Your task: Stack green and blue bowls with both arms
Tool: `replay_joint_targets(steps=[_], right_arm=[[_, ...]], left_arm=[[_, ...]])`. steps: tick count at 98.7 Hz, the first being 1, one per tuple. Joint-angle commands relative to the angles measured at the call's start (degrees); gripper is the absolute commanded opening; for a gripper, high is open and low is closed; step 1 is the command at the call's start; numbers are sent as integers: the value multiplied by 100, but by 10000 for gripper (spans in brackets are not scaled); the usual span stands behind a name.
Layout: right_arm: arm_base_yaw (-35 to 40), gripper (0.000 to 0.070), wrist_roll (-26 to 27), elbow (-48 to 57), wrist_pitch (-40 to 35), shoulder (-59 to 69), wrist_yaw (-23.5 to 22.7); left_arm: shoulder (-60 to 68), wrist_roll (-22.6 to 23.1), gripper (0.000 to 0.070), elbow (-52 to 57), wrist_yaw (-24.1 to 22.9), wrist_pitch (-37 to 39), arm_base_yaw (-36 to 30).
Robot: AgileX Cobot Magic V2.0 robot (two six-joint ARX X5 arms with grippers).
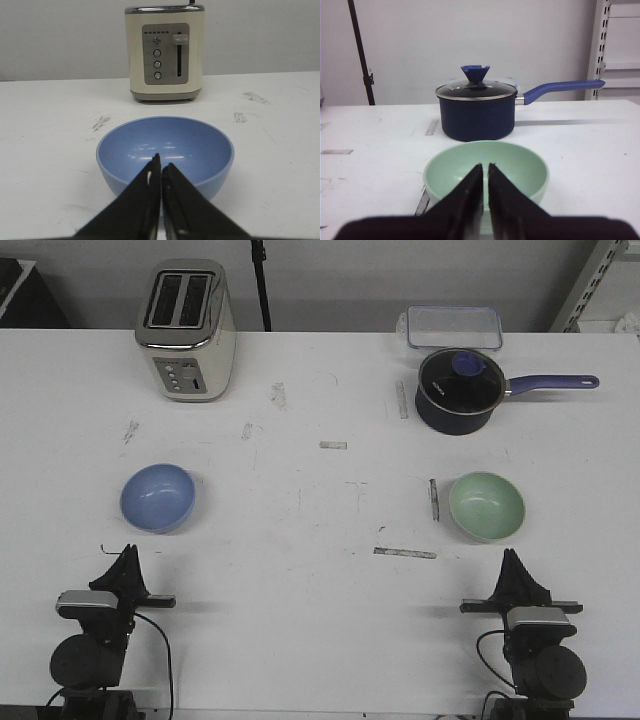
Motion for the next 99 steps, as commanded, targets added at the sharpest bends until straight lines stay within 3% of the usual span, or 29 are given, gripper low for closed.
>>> replay_joint_targets(steps=[1, 23, 34, 86, 99], right_arm=[[4, 12, 48, 223, -35, -7, -2], [4, 12, -44, 992, -592, 328, 0], [4, 12, -382, 1521, -756, 793, 2], [-2, 12, -586, 4009, -2282, 4140, 13], [-57, 12, -590, 4579, -2850, 4918, 680]], left_arm=[[-11, 28, 1, -127, -2, 74, -2], [-11, 28, 1, -127, -2, 74, -2], [-11, 28, 1, -127, -2, 74, -2], [-11, 28, 1, -127, -2, 74, -2], [-11, 28, 1, -127, -2, 74, -2]])
